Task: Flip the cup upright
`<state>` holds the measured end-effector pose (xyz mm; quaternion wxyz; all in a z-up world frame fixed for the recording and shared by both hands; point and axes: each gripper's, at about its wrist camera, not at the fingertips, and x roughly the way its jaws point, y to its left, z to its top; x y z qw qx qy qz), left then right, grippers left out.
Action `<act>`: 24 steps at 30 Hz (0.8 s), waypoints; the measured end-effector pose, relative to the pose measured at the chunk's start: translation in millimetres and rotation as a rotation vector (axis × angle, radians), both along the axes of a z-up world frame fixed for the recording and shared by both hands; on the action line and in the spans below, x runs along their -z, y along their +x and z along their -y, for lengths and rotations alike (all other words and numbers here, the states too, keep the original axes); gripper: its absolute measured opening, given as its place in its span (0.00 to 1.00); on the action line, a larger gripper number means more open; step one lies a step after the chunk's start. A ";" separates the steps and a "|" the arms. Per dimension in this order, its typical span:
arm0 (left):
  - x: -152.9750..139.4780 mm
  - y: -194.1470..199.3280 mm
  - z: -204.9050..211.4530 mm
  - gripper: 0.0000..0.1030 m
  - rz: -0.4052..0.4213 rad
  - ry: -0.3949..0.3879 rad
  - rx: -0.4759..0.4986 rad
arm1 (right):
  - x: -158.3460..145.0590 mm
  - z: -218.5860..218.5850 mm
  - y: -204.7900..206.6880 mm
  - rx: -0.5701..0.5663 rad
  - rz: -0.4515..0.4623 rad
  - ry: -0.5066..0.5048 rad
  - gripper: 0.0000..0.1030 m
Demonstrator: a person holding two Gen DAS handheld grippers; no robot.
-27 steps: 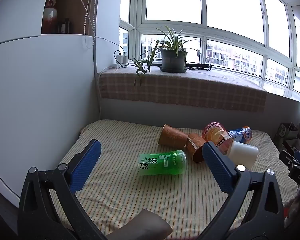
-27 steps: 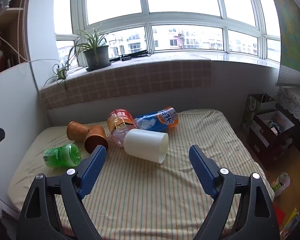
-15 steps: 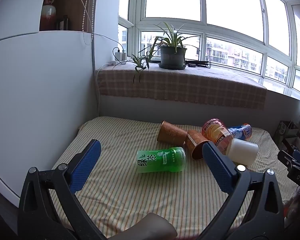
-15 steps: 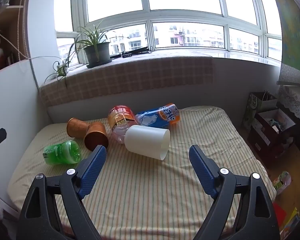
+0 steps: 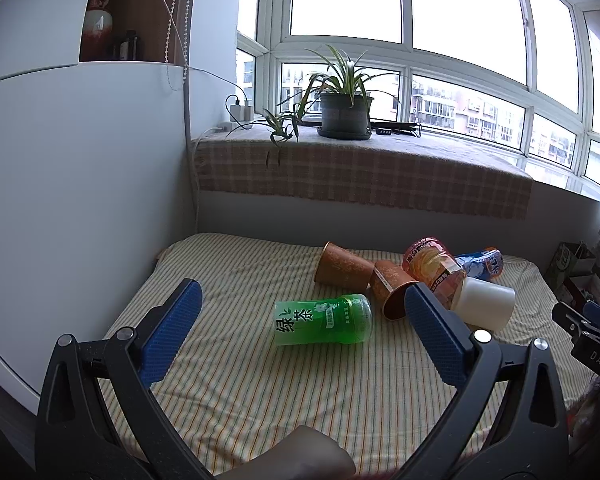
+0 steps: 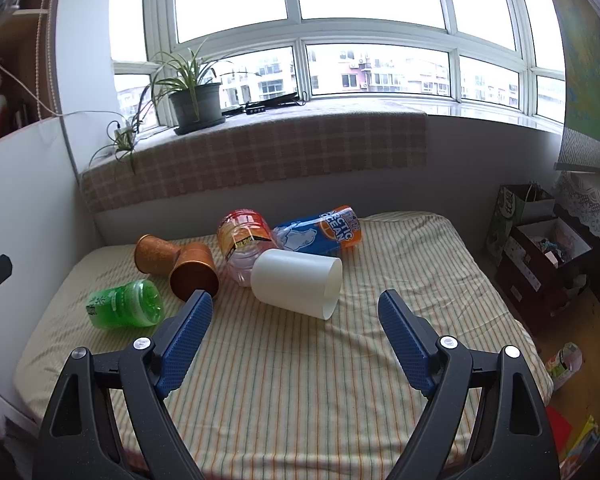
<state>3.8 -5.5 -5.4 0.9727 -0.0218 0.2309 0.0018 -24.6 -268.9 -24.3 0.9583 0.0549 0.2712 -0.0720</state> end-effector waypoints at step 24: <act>0.1 -1.1 0.0 1.00 0.003 -0.002 -0.001 | -0.2 0.0 -0.5 0.001 -0.004 0.000 0.83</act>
